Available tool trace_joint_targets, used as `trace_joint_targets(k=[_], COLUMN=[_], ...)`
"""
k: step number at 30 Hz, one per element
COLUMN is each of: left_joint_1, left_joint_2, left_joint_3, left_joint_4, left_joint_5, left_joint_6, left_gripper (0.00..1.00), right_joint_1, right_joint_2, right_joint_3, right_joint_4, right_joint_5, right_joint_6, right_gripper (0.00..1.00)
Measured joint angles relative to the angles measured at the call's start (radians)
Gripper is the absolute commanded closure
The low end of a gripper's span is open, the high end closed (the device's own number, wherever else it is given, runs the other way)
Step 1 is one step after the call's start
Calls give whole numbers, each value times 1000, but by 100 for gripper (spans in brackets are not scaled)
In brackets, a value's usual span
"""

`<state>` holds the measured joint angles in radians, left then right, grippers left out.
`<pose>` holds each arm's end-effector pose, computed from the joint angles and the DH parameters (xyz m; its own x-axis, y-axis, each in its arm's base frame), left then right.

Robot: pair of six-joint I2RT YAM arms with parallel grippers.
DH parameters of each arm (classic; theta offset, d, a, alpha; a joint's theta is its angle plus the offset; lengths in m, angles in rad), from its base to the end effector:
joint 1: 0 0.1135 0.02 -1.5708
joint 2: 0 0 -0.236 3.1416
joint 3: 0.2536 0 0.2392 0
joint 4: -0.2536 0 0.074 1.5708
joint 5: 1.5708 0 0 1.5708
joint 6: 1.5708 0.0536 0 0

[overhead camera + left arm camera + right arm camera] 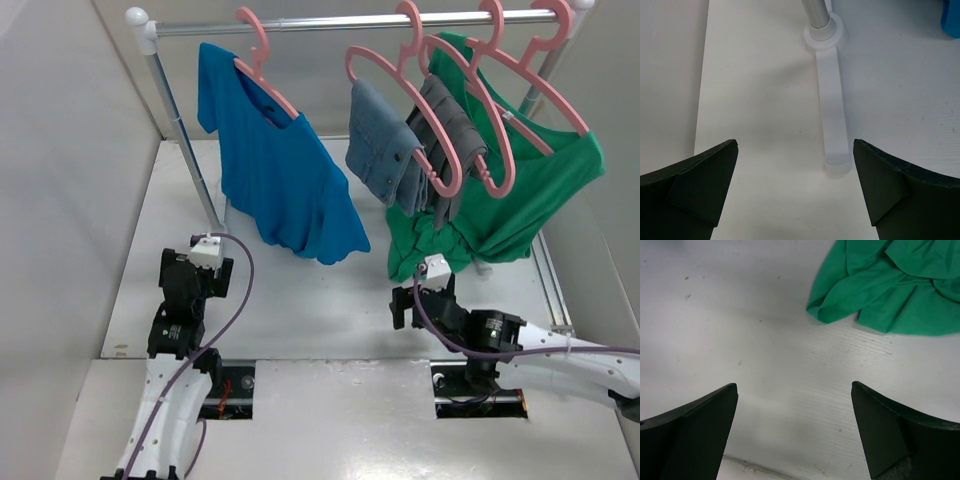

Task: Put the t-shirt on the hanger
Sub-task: Hang the hanger with tshirt onto the clothesline

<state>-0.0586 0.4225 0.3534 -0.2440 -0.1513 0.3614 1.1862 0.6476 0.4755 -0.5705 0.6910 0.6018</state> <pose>0.1609 -0.0013 0.2150 -0.3178 0.3688 -0.8735 0.0290 0.9246 0.3798 0.0899 0.1310 0.1974 -0.5138 -0.1066 -0.8513 -0.3000 0.9519 0.0618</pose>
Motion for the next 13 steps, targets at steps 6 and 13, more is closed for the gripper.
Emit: trace_joint_targets(k=[6, 13], left_joint_1=[0, 0], left_joint_2=[0, 0], left_joint_3=[0, 0], left_joint_4=[0, 0], left_joint_5=[3, 5], left_joint_6=[4, 5], left_gripper=[0, 0], right_joint_1=[0, 0], right_joint_2=[34, 37], right_joint_3=[26, 48], right_joint_4=[-39, -77], right_joint_5=[31, 76], right_joint_6=[47, 91], right_gripper=[0, 0])
